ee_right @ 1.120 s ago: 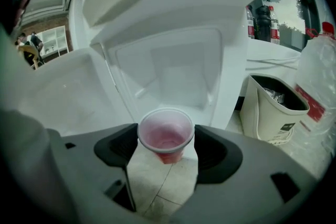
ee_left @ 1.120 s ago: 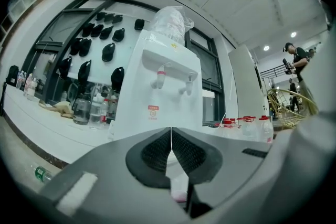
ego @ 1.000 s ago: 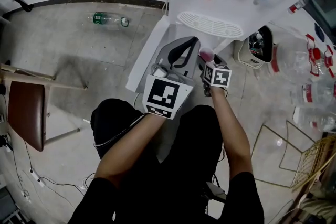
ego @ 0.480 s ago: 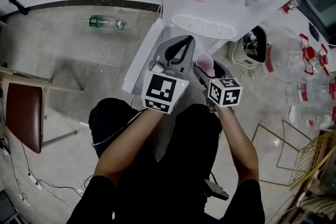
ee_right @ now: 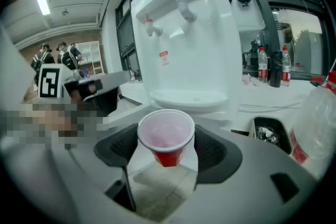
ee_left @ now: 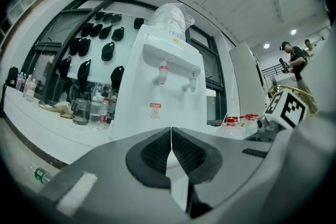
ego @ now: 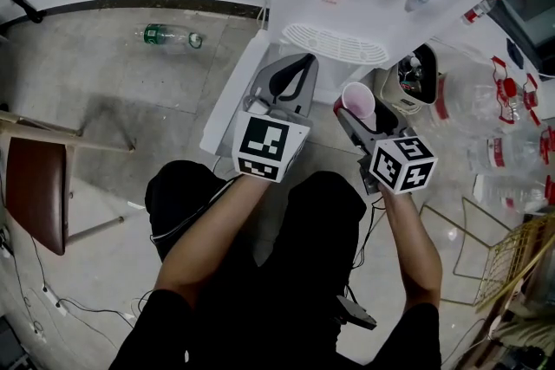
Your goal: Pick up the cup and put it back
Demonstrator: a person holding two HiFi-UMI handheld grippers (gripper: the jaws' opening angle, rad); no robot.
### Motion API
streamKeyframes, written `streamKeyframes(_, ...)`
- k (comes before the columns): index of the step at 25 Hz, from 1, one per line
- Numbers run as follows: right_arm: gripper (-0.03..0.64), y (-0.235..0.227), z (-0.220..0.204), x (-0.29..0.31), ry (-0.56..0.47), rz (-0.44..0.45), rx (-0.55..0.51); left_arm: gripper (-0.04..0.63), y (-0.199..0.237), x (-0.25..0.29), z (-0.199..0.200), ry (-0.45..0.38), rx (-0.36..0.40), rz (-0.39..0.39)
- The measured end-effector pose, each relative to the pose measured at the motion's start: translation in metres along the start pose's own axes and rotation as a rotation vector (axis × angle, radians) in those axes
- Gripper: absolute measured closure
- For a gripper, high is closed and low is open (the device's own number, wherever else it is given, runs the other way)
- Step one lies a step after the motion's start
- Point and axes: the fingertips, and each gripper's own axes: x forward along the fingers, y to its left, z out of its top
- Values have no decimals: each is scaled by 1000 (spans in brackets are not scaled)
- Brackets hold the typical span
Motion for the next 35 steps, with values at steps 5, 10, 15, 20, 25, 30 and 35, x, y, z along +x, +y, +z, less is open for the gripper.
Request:
streamKeyframes(5, 293, -14, 46, -8, -58, -21, -16, 588, -3, 1, 0, -1, -2, -6)
streamKeyframes(10, 293, -29, 81, -7, -92, -50, -34, 588, -3, 0, -2, 4, 1, -14)
streamKeyframes(15, 291, -44, 102, 6, -116, -72, -28, 588, 0, 0, -3, 4, 1, -7)
streamKeyframes(20, 293, -56, 107, 19, -124, -106, -28, 588, 2, 2, -3, 4, -8, -7)
streamKeyframes(25, 293, -59, 107, 28, -124, -117, -39, 588, -1, 4, -3, 5, -9, -16)
streamKeyframes(30, 293, -62, 109, 32, -128, -122, -32, 588, 0, 5, -6, 9, -10, -16)
streamKeyframes(35, 291, -65, 110, 33, -138, -127, -30, 588, 1, 5, -5, 9, -12, -15)
